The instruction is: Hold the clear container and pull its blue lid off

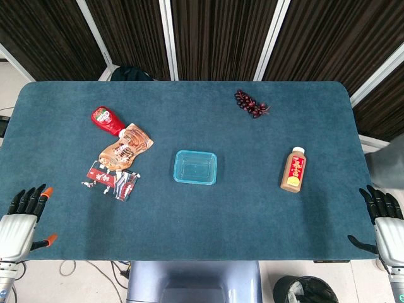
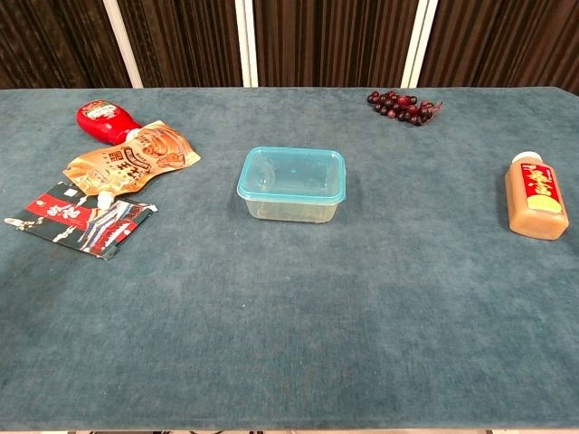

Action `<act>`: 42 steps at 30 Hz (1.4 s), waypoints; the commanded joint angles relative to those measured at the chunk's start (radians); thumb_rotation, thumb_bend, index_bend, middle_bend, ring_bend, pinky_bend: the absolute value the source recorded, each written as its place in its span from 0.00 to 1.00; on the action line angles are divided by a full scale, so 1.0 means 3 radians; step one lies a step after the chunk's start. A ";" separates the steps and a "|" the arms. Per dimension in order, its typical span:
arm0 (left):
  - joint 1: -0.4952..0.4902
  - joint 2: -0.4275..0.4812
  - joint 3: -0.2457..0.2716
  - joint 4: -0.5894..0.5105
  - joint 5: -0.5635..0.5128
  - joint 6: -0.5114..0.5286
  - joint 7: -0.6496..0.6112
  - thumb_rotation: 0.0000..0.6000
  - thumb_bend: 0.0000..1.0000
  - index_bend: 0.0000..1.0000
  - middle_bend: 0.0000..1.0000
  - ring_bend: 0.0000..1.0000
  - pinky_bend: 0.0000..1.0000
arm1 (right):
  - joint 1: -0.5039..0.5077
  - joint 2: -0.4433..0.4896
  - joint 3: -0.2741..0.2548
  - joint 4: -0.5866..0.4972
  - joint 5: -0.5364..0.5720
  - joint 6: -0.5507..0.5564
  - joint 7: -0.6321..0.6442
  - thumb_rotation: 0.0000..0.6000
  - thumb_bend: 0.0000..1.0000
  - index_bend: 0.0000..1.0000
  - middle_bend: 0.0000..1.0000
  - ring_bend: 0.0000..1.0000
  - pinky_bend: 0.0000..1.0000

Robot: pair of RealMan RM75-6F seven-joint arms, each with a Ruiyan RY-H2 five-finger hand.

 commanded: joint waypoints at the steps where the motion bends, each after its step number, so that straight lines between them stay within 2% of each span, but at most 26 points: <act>1: 0.0000 0.0001 0.0000 0.0000 0.0000 -0.0001 0.0001 1.00 0.01 0.00 0.00 0.00 0.00 | 0.0000 0.0000 0.0000 0.0002 -0.0002 0.0001 0.0003 1.00 0.19 0.00 0.00 0.00 0.00; 14: -0.0016 0.0006 0.0004 -0.0013 -0.0007 -0.0043 -0.0030 1.00 0.01 0.00 0.00 0.00 0.00 | -0.0001 0.0005 0.0000 -0.0005 0.0017 -0.0014 0.0008 1.00 0.19 0.00 0.00 0.00 0.00; 18: -0.0090 0.0012 -0.0054 -0.0143 -0.0077 -0.0146 -0.0188 1.00 0.00 0.00 0.00 0.00 0.00 | 0.0004 0.0006 0.0017 0.0001 0.0077 -0.0046 0.0010 1.00 0.19 0.00 0.00 0.00 0.00; 24: -0.0463 0.0036 -0.0310 -0.0361 -0.0220 -0.0546 -0.0254 1.00 0.00 0.00 0.00 0.00 0.00 | 0.0015 0.0005 0.0036 0.0001 0.0119 -0.0071 0.0020 1.00 0.19 0.00 0.00 0.00 0.00; 30: -0.0945 -0.0132 -0.0631 -0.0458 -0.0655 -0.1135 -0.0320 1.00 0.00 0.00 0.00 0.00 0.00 | 0.0028 -0.0019 0.0024 -0.0005 0.0097 -0.0092 -0.0005 1.00 0.19 0.00 0.00 0.00 0.00; 34: -0.1283 -0.0327 -0.0808 -0.0360 -0.1033 -0.1551 -0.0360 1.00 0.00 0.00 0.00 0.00 0.00 | 0.0030 -0.0038 0.0013 -0.0010 0.0092 -0.0103 -0.0026 1.00 0.19 0.00 0.00 0.00 0.00; 42: -0.1817 -0.0776 -0.0975 0.0064 -0.1587 -0.2079 -0.0271 1.00 0.00 0.00 0.00 0.00 0.00 | 0.0031 -0.0031 0.0043 -0.0030 0.0182 -0.0133 0.0004 1.00 0.19 0.00 0.00 0.00 0.00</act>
